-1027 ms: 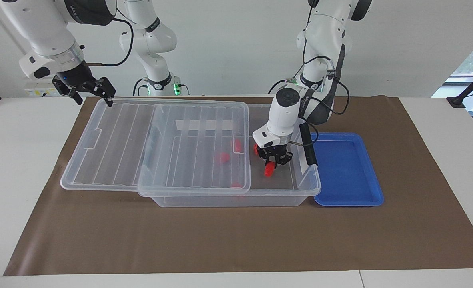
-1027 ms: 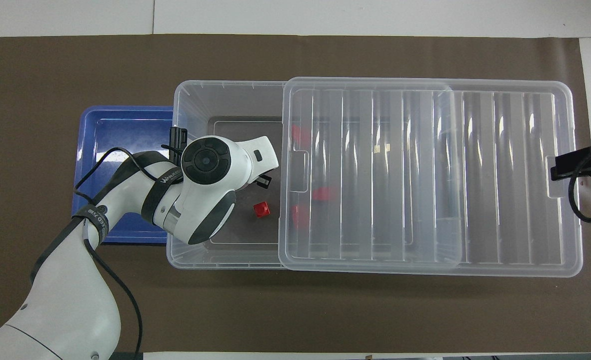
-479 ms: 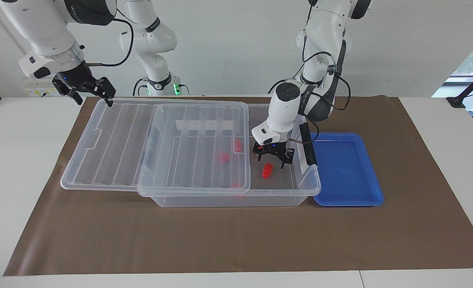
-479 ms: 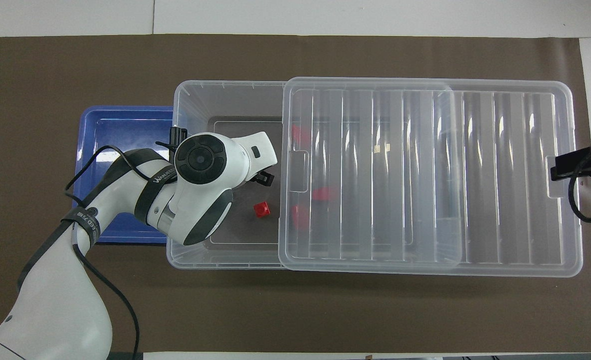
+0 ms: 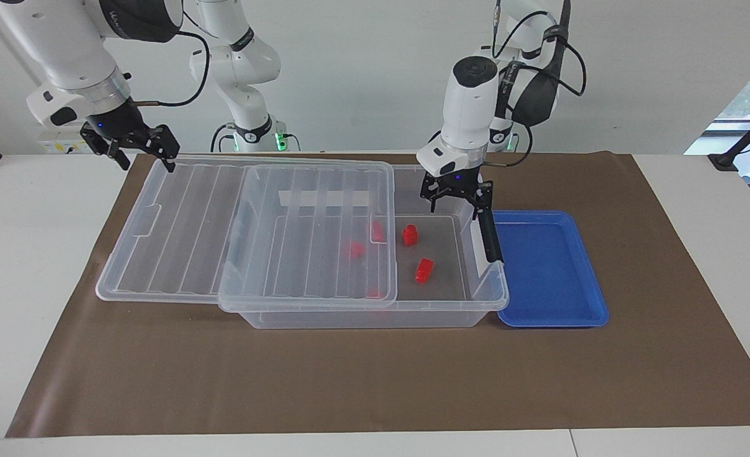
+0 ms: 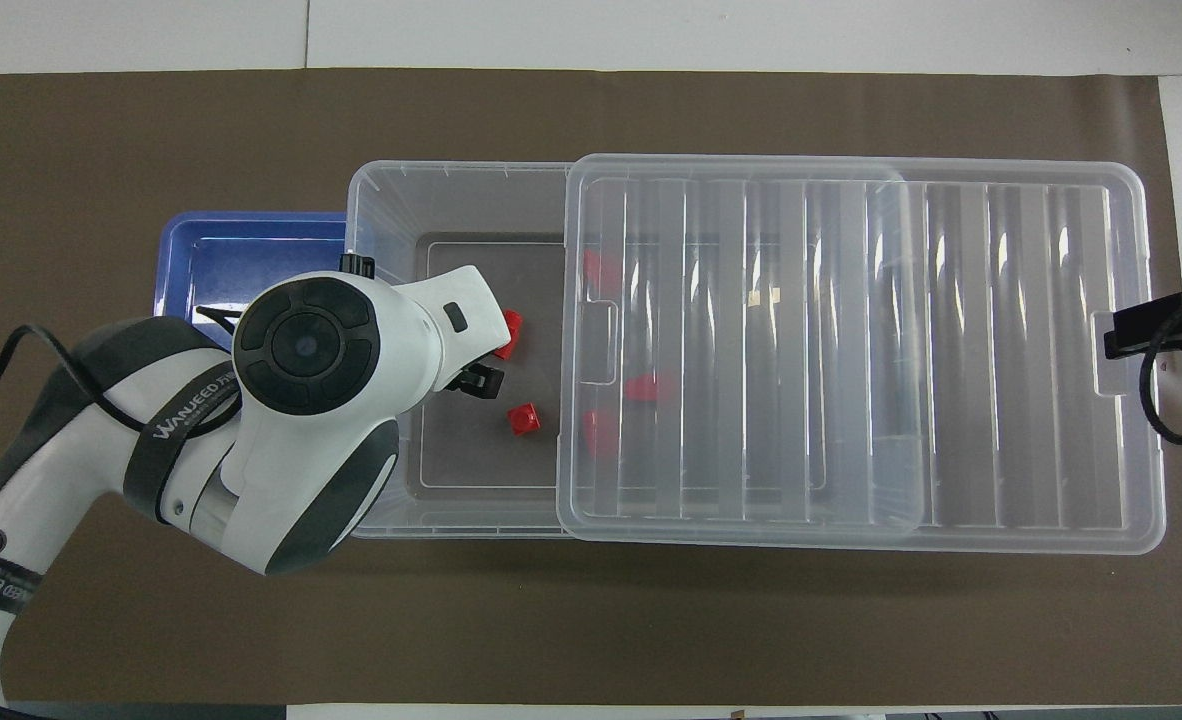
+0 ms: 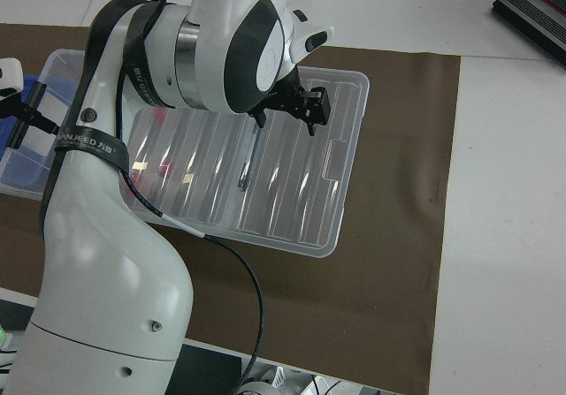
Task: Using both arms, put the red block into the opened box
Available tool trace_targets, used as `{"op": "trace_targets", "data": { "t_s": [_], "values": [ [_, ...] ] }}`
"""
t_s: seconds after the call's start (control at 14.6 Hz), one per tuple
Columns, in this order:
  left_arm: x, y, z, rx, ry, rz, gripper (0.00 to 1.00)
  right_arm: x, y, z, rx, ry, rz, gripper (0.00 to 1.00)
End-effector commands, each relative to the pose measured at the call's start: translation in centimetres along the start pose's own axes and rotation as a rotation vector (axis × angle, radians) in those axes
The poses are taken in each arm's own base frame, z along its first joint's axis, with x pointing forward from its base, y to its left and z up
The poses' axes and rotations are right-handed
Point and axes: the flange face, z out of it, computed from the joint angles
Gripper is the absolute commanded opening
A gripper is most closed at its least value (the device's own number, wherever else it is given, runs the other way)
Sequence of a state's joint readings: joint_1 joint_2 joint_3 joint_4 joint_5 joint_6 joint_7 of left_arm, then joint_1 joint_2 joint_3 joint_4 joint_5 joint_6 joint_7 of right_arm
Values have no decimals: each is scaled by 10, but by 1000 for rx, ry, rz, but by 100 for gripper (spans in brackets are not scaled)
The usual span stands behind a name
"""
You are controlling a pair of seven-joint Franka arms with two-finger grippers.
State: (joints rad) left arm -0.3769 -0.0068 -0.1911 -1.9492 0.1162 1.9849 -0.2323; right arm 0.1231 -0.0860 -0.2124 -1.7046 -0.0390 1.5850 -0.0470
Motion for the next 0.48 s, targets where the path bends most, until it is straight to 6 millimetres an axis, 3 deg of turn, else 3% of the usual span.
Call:
{"op": "trace_targets", "data": {
  "t_s": [0.0, 0.21, 0.41],
  "values": [
    [-21, -48, -19, 52, -45, -87, 100, -10, 37, 17, 13, 3, -45, 0],
    [-21, -110, -19, 48, -69, -199, 100, -6, 74, 41, 10, 63, -16, 0],
    [-17, -158, -30, -22, -46, -313, 100, -2, 118, 63, -11, 78, -70, 0]
  ]
}}
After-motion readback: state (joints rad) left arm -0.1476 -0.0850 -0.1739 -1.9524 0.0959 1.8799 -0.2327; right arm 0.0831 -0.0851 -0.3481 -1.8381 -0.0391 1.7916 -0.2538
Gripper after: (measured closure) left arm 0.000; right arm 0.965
